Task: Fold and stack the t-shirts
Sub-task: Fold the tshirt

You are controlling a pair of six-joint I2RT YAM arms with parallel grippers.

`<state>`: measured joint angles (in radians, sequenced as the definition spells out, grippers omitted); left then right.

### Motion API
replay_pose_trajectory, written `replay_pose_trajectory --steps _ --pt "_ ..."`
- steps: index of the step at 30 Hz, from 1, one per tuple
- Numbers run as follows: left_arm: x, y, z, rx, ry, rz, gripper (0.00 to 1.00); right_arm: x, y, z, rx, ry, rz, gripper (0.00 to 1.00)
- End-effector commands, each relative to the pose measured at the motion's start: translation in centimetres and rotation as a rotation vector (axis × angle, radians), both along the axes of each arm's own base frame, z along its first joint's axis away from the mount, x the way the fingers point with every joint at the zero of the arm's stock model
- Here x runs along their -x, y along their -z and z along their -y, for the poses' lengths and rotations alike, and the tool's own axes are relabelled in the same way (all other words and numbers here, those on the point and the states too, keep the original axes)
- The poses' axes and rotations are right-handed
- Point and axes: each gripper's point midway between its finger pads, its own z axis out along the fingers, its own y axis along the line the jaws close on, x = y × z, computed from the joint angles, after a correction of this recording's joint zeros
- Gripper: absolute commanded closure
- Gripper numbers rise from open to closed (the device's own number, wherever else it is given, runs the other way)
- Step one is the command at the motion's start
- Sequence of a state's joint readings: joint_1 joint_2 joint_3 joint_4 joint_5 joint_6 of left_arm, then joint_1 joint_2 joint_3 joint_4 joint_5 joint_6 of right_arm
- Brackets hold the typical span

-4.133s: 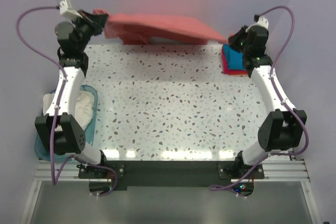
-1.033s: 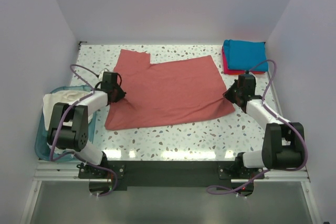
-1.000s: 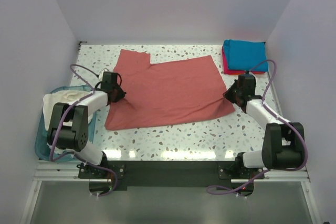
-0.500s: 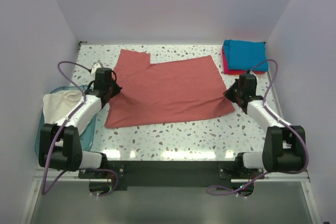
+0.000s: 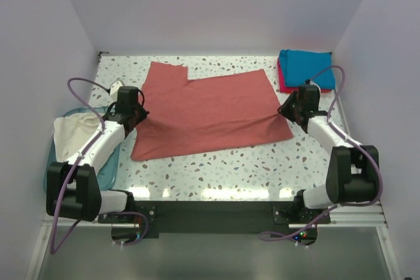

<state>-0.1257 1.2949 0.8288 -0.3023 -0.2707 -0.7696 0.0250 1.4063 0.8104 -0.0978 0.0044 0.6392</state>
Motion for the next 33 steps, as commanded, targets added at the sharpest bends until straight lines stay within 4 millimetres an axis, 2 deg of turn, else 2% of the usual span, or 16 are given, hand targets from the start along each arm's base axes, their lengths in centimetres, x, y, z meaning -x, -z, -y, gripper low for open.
replay_pose_trajectory --steps 1,2,3,4,5,8,9,11,12,15,18,19,20,21,28,33 --pt "-1.0 -0.4 -0.8 -0.025 -0.050 0.017 1.00 -2.7 -1.5 -0.3 0.020 -0.052 0.041 0.67" --pt "-0.9 -0.1 -1.0 -0.022 -0.066 0.007 1.00 -2.7 -0.4 -0.4 0.023 -0.066 -0.005 0.59" --pt "-1.0 0.0 -1.0 -0.018 -0.065 0.007 0.92 -2.8 -0.3 -0.5 0.026 -0.077 -0.016 0.51" --pt "-1.1 0.0 -1.1 -0.017 -0.062 0.013 0.79 -3.2 -0.8 -0.5 0.030 -0.085 -0.014 0.45" --pt "-1.1 -0.1 -1.2 -0.021 -0.069 0.011 0.55 -2.8 -0.7 -0.4 0.031 -0.086 -0.032 0.33" --pt "-0.7 -1.0 -1.7 -0.030 -0.081 0.019 0.29 -1.4 -1.0 0.2 0.058 -0.060 -0.059 0.28" --pt "-0.3 -1.8 -1.9 -0.031 -0.092 0.039 0.26 -0.9 -2.0 0.7 0.071 -0.035 -0.044 0.29" --pt "1.4 -2.2 -2.4 -0.031 -0.126 0.025 0.22 1.1 -1.3 1.3 0.083 -0.003 -0.082 0.32" --pt "2.2 -2.2 -2.9 -0.042 -0.161 0.013 0.21 1.9 -2.1 1.4 0.085 0.011 -0.063 0.33" --pt "5.9 -1.1 -4.1 -0.042 -0.260 -0.060 0.20 5.3 0.6 1.9 0.095 0.027 -0.130 0.37" --pt "9.1 0.7 -4.3 -0.013 -0.313 -0.102 0.21 7.3 1.7 2.0 0.099 0.036 -0.148 0.40" --pt "10.3 2.1 -4.2 -0.006 -0.316 -0.129 0.23 7.7 1.9 2.1 0.099 0.038 -0.151 0.41" --pt "10.6 2.0 -3.9 0.017 -0.318 -0.106 0.24 8.0 2.2 1.9 0.090 0.031 -0.159 0.41" --pt "11.4 3.2 -3.6 0.031 -0.311 -0.129 0.24 8.5 2.7 1.8 0.081 0.036 -0.171 0.41" --pt "12.7 6.1 -2.5 0.070 -0.297 -0.184 0.33 8.8 4.1 1.7 0.056 0.061 -0.197 0.42" --pt "13.3 8.3 -2.2 0.056 -0.286 -0.240 0.36 7.9 4.7 1.8 0.054 0.086 -0.207 0.42"
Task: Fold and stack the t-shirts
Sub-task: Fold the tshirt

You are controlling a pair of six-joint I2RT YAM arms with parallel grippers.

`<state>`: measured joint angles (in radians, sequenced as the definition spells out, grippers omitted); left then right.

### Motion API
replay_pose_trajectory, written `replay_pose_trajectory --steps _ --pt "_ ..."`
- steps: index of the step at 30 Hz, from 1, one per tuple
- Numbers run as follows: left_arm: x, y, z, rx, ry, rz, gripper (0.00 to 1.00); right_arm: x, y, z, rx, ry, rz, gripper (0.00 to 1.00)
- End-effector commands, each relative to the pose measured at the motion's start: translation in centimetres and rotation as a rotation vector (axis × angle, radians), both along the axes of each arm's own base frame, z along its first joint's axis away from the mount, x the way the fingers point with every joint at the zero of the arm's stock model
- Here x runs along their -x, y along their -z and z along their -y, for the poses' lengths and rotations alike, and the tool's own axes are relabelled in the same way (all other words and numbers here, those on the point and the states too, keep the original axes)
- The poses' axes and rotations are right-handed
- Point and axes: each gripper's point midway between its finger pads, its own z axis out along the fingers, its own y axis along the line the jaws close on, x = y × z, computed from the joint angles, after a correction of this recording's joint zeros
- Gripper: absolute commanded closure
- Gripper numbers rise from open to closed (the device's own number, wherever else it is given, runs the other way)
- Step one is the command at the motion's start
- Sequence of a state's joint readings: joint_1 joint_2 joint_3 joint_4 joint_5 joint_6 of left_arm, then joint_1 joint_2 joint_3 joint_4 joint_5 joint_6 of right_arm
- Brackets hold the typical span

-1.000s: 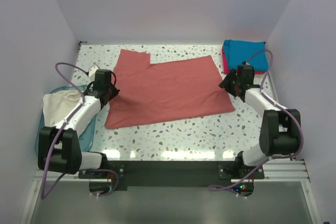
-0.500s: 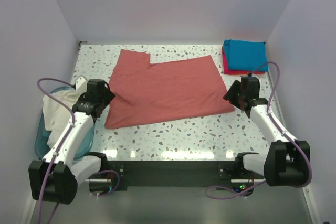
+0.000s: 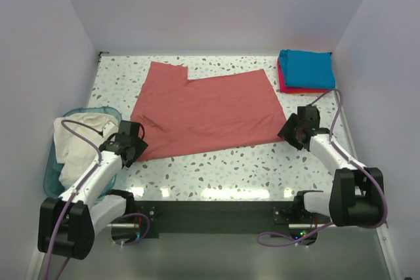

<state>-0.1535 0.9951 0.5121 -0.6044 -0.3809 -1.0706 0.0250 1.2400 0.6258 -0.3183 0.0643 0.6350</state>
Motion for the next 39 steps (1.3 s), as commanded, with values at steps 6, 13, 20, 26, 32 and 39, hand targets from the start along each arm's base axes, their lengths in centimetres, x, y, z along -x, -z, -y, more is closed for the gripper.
replay_pose_trajectory --steps 6,13,20,26,32,39 --pt "0.4 3.0 0.0 -0.021 -0.004 -0.068 0.41 -2.4 0.7 0.9 0.007 0.075 0.015 0.47" --pt "-0.6 3.7 -0.4 -0.066 0.030 -0.086 0.69 -3.5 2.4 0.7 -0.003 0.080 -0.015 0.74" --pt "-2.8 0.8 0.2 -0.074 0.105 -0.044 1.00 -3.0 -0.3 2.8 -0.006 0.116 0.006 1.00" --pt "-3.0 -2.7 0.7 -0.059 0.153 0.022 1.00 -0.5 -4.1 4.6 -0.007 0.155 0.060 1.00" --pt "-1.2 -4.5 0.9 -0.043 0.188 0.043 1.00 2.8 -6.3 4.2 -0.016 0.143 0.086 1.00" --pt "0.8 -5.9 2.8 0.051 0.212 0.076 0.86 6.1 -7.3 3.6 -0.034 0.172 0.123 0.96"
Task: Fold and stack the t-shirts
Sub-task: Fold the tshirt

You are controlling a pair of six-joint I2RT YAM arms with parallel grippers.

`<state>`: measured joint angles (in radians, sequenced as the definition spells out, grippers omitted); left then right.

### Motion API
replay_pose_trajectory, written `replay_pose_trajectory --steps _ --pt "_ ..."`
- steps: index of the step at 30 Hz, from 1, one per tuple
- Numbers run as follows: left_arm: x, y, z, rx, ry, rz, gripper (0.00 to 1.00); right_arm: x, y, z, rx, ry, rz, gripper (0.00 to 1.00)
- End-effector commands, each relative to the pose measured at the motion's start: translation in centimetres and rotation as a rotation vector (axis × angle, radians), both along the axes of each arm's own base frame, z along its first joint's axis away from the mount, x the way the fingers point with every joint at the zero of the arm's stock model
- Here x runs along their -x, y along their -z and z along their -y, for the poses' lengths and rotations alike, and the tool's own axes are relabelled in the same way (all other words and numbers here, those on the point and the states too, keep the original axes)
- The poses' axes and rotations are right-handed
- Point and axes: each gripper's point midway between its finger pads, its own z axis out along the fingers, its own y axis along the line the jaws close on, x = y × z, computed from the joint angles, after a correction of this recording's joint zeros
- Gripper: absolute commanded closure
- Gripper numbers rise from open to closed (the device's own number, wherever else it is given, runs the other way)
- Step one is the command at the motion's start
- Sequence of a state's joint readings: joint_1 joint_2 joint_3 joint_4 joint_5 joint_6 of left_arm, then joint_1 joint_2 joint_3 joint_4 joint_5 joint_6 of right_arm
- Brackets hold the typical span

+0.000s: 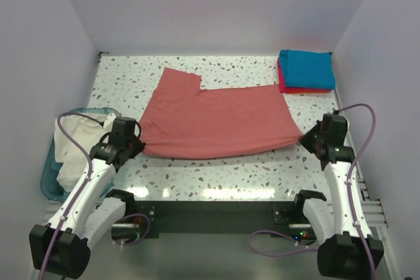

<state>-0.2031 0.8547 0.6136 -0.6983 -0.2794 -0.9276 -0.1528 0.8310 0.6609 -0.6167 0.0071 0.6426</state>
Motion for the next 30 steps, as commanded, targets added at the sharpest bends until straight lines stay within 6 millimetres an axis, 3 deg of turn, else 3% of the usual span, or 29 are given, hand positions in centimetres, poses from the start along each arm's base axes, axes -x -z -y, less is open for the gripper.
replay_pose_trajectory --steps 1,3,6,8,10,11,12,13,14,15,17,18,19,20,21,22,23,24,25,26,27,28,29,30 --pt "1.3 -1.4 0.2 0.029 -0.008 -0.005 0.74 1.8 -0.1 0.2 0.005 0.027 -0.016 0.86" --pt "1.8 -2.2 0.1 0.034 -0.016 0.008 0.53 1.7 -0.6 0.4 0.012 0.025 -0.016 0.77" --pt "1.0 -4.7 -0.2 0.023 -0.023 0.074 0.31 0.5 -1.6 0.3 0.015 -0.005 0.006 0.66" --pt "-0.4 -7.3 -0.3 0.006 -0.011 0.144 0.25 -0.7 -2.5 0.5 0.037 -0.028 0.021 0.55" --pt "-2.3 -9.1 0.2 0.001 0.020 0.188 0.25 -2.1 -3.9 0.6 0.056 -0.060 0.048 0.45" --pt "-3.9 -10.2 0.6 -0.004 0.046 0.237 0.24 -3.1 -3.5 0.0 0.033 -0.101 0.045 0.41" --pt "-5.3 -9.7 0.9 -0.015 0.060 0.217 0.25 -5.1 -4.4 -0.4 0.024 -0.138 0.120 0.36" --pt "-6.7 -10.6 0.9 -0.029 0.059 0.241 0.25 -6.3 -5.1 -1.8 -0.025 -0.215 0.155 0.34" --pt "-8.6 -11.5 1.2 -0.038 0.071 0.288 0.25 -7.7 -3.6 -2.0 -0.046 -0.236 0.111 0.32" --pt "-10.3 -10.2 1.4 -0.056 0.079 0.249 0.25 -9.0 -3.7 -2.6 -0.034 -0.262 0.110 0.32" --pt "-14.4 -12.5 2.3 -0.075 0.126 0.344 0.26 -12.1 -4.5 -2.6 0.017 -0.282 0.116 0.33" --pt "-16.3 -10.9 2.7 -0.095 0.149 0.310 0.27 -13.6 -2.9 -3.4 0.022 -0.308 0.073 0.34" --pt "-18.2 -12.0 3.1 -0.107 0.171 0.352 0.28 -15.4 -4.1 -3.3 0.063 -0.312 0.105 0.34" --pt "-20.4 -10.5 3.3 -0.155 0.200 0.334 0.29 -16.6 -4.2 -3.6 0.079 -0.318 0.112 0.34" --pt "-21.6 -10.3 3.1 -0.180 0.199 0.328 0.29 -17.8 -2.4 -4.1 0.082 -0.336 0.070 0.34" --pt "-23.5 -11.7 3.2 -0.203 0.208 0.362 0.29 -19.7 -3.7 -4.0 0.104 -0.345 0.104 0.35" --pt "-25.4 -9.8 3.3 -0.255 0.251 0.333 0.30 -20.8 -3.4 -3.8 0.119 -0.346 0.101 0.35" --pt "-26.5 -9.6 3.3 -0.278 0.265 0.331 0.30 -21.7 -1.7 -3.7 0.120 -0.348 0.061 0.36" --pt "-28.2 -10.9 3.5 -0.290 0.277 0.366 0.30 -23.2 -2.5 -3.6 0.137 -0.357 0.082 0.37" --pt "-29.6 -11.1 3.6 -0.321 0.319 0.386 0.30 -23.9 -2.4 -3.5 0.143 -0.356 0.083 0.37" --pt "-30.9 -8.9 3.7 -0.336 0.345 0.350 0.30 -24.5 -2.3 -4.7 0.149 -0.385 0.092 0.38" --pt "-32.4 -10.0 3.8 -0.356 0.353 0.377 0.30 -25.7 -2.0 -4.6 0.163 -0.395 0.093 0.40" --pt "-33.6 -7.5 3.6 -0.385 0.383 0.329 0.30 -26.2 -1.9 -4.6 0.172 -0.401 0.094 0.40" --pt "-35.0 -8.4 3.8 -0.393 0.396 0.357 0.30 -26.8 -1.8 -4.5 0.181 -0.405 0.094 0.41"
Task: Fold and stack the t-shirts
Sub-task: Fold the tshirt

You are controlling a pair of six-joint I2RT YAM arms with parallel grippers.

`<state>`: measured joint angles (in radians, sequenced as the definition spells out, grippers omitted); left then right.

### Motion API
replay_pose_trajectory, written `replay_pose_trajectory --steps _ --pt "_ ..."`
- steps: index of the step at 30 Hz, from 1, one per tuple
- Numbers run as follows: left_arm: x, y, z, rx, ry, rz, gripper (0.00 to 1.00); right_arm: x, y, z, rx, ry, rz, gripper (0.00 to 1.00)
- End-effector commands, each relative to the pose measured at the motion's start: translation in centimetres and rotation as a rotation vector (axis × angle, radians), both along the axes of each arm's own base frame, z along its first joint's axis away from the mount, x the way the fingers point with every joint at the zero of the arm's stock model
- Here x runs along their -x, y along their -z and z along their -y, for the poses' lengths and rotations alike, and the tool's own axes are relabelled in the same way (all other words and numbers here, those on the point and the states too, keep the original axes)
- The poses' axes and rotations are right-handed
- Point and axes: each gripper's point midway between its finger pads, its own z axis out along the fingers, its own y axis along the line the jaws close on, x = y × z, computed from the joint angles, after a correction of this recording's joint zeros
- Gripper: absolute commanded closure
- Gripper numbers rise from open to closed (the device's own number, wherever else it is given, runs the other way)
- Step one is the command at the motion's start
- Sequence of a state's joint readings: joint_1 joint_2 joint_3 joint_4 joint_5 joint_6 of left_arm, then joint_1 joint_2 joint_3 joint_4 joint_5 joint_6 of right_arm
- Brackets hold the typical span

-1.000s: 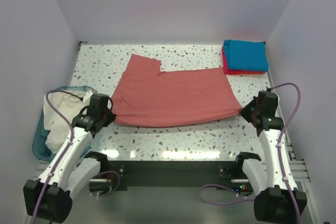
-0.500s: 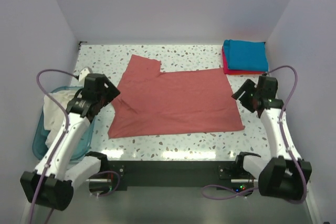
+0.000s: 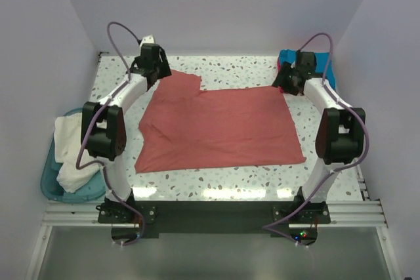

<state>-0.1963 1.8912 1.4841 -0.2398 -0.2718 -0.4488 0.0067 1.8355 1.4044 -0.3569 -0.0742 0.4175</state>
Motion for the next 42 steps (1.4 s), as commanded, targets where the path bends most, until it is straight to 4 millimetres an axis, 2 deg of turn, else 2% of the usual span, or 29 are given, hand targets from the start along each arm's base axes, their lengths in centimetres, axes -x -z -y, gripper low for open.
replay_pose_trajectory --steps 1,3,4,5,6,7,8,10,14,16,19,21,22,25,26,27,29,30,32,38,42 --pt "-6.2 -2.8 -0.2 -0.092 0.115 0.137 0.30 -4.1 -2.6 0.3 0.079 -0.041 0.115 0.43" --pt "-8.4 -0.9 -0.2 -0.109 0.143 0.116 0.31 -5.0 -2.6 0.0 0.084 -0.065 0.122 0.44" --pt "-9.1 -0.2 0.3 -0.091 0.178 0.109 0.31 -5.6 -3.2 0.1 0.097 -0.072 0.138 0.45" --pt "-9.6 0.7 0.4 -0.087 0.194 0.089 0.32 -6.0 -2.5 0.1 0.101 -0.076 0.125 0.45" --pt "-10.3 3.4 0.1 -0.083 0.195 0.046 0.33 -6.1 -2.4 0.1 0.104 -0.079 0.122 0.45" --pt "-11.3 2.7 0.5 -0.069 0.206 0.067 0.34 -6.6 -2.9 0.0 0.108 -0.090 0.134 0.46" --pt "-11.8 5.1 0.5 -0.055 0.217 0.036 0.35 -6.8 -2.6 0.1 0.113 -0.091 0.131 0.46" --pt "-13.0 5.3 1.0 -0.027 0.234 0.048 0.36 -6.9 -2.6 0.3 0.128 -0.088 0.135 0.46" --pt "-13.6 8.5 1.6 0.017 0.238 0.018 0.39 -6.8 -2.8 0.8 0.155 -0.083 0.144 0.46" --pt "-13.5 9.3 1.8 0.031 0.233 0.008 0.40 -6.5 -2.5 1.0 0.174 -0.085 0.134 0.46" --pt "-13.2 10.5 2.2 0.060 0.239 -0.011 0.48 -6.2 -1.5 1.4 0.202 -0.087 0.116 0.46" --pt "-12.8 10.9 2.3 0.069 0.241 -0.019 0.56 -6.1 -1.0 1.5 0.208 -0.100 0.104 0.46" --pt "-12.7 10.9 2.3 0.073 0.242 -0.018 0.64 -6.2 -0.3 1.3 0.208 -0.112 0.091 0.46" --pt "-12.2 10.9 2.3 0.086 0.233 -0.018 0.77 -6.0 1.5 1.0 0.208 -0.152 0.040 0.48" --pt "-12.4 9.9 2.3 0.093 0.226 0.007 0.83 -5.9 2.0 1.0 0.210 -0.161 0.027 0.49" --pt "-12.1 10.1 2.3 0.096 0.223 0.001 0.86 -5.7 2.4 0.8 0.212 -0.178 0.014 0.49" --pt "-12.3 8.8 2.2 0.106 0.216 0.034 0.95 -5.5 3.3 0.7 0.215 -0.185 -0.004 0.50" --pt "-12.1 8.9 2.1 0.110 0.214 0.032 0.97 -5.4 3.5 0.7 0.216 -0.187 -0.010 0.50" --pt "-12.2 7.8 2.1 0.119 0.209 0.056 1.00 -5.4 4.4 0.2 0.223 -0.198 -0.028 0.50" --pt "-12.1 6.3 1.5 0.140 0.202 0.093 1.00 -6.8 5.6 -1.5 0.224 -0.206 -0.031 0.52" --pt "-11.9 6.1 1.2 0.150 0.206 0.094 1.00 -7.5 6.9 -0.7 0.268 -0.142 -0.053 0.53"
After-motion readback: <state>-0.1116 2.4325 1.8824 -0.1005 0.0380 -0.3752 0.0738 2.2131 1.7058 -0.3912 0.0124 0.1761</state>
